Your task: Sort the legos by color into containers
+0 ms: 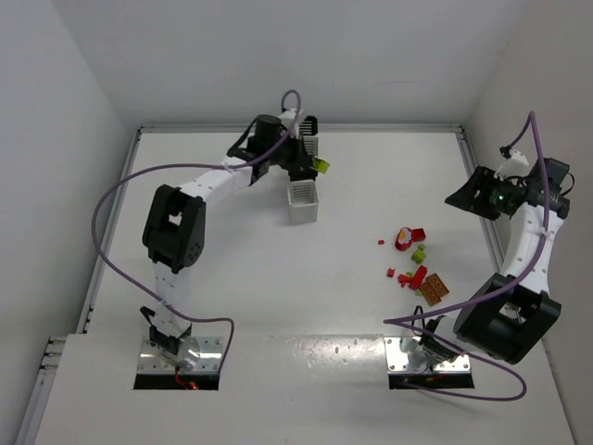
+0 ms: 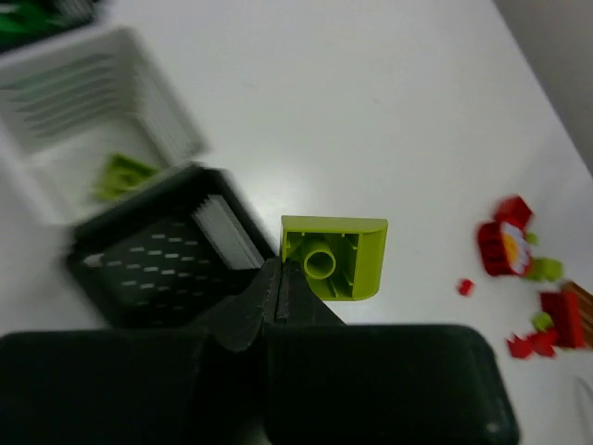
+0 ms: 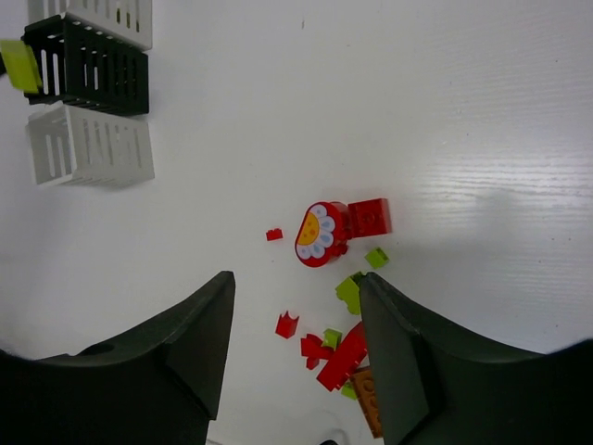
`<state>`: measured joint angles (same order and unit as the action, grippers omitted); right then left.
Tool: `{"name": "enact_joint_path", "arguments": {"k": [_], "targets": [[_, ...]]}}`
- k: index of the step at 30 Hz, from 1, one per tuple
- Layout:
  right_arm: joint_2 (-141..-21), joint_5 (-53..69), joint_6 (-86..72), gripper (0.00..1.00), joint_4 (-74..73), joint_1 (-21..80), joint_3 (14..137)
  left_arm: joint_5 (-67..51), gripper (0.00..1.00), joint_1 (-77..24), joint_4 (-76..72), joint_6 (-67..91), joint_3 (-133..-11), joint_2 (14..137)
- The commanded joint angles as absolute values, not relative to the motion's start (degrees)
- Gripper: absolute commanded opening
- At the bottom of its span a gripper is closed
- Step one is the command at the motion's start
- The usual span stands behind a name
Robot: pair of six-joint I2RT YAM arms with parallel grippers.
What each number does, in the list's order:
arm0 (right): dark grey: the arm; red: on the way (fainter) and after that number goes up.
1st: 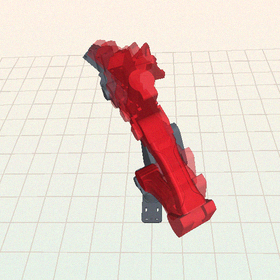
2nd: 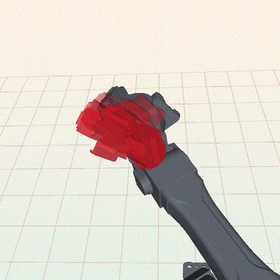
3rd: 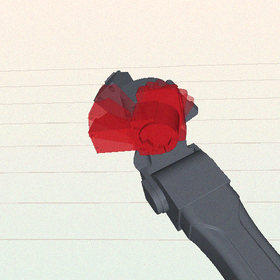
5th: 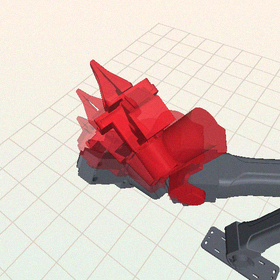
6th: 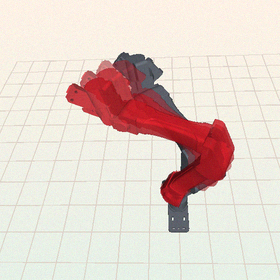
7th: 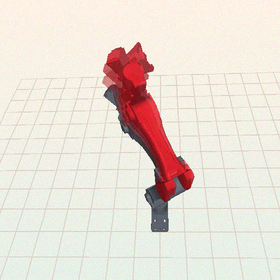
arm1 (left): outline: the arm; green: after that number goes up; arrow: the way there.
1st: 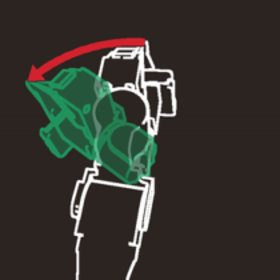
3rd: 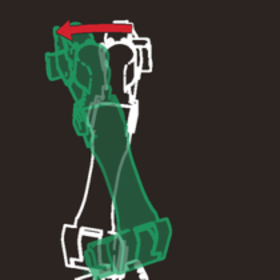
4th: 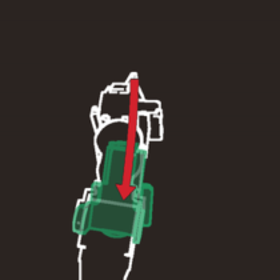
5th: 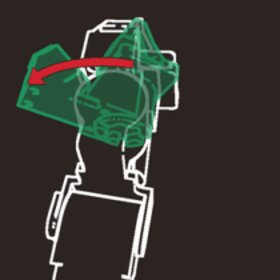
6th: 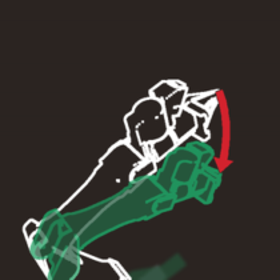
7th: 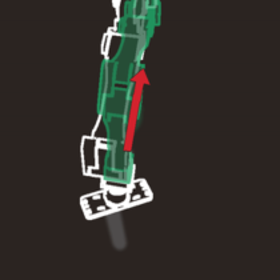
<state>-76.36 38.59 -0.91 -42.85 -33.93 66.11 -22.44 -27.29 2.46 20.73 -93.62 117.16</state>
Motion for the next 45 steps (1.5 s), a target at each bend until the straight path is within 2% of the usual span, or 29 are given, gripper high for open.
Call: {"name": "enact_joint_path", "arguments": {"k": [1,2,5,23,25,27,28,29,32,33,40,41,42,45], "targets": [[-76.3,41.2,-0.8,0.58,-41.5,-33.7,65.9,-15.9,0.00,-24.0,5.0,18.8,-97.5,116.4],[-76.8,41.2,-0.8,0.62,-41.5,-33.7,65.9,-15.0,0.00,-22.4,5.0,18.8,-98.5,116.4],[-76.8,41.2,-0.8,0.65,-41.5,-33.7,65.9,-13.0,0.00,-20.6,5.5,19.3,-101.8,119.1],[-76.8,39.6,2.1,0.66,-43.1,-33.1,65.4,-10.0,0.01,-19.8,6.1,18.8,-114.8,130.9],[-78.1,38.7,4.5,0.66,-45.3,-32.6,65.4,-10.5,0.05,-20.3,6.6,18.3,-115.5,131.0],[-78.7,37.9,8.5,0.66,-47.6,-32.1,65.4,-10.5,0.15,-20.3,6.6,18.3,-116.2,131.6],[-79.4,37.0,9.9,0.66,-48.3,-32.1,65.4,-11.1,0.22,-20.3,7.1,18.3,-116.2,131.6],[-79.5,36.5,11.1,0.66,-49.1,-31.6,65.4,-11.7,0.34,-20.3,7.1,18.3,-116.2,132.1],[-80.9,34.5,16.9,0.66,-52.5,-30.2,65.4,-12.3,0.44,-20.3,7.1,18.3,-116.2,132.1],[-80.9,34.0,19.5,0.66,-53.0,-29.5,65.4,-12.9,0.50,-20.3,7.1,18.3,-116.2,132.1],[-79.1,26.6,29.3,0.65,-54.5,-23.7,60.4,-13.4,0.52,-20.3,6.5,19.3,-115.7,126.9],[-79.1,25.4,29.3,0.65,-54.5,-22.9,59.6,-13.4,0.54,-20.3,6.5,19.3,-115.0,123.7],[-79.1,23.5,29.3,0.65,-53.7,-21.2,57.8,-12.1,0.62,-21.0,6.5,18.8,-113.0,121.7],[-80.0,19.5,27.5,0.63,-51.9,-18.5,54.5,-8.3,0.64,-21.8,10.6,17.5,-110.7,116.3]]}}
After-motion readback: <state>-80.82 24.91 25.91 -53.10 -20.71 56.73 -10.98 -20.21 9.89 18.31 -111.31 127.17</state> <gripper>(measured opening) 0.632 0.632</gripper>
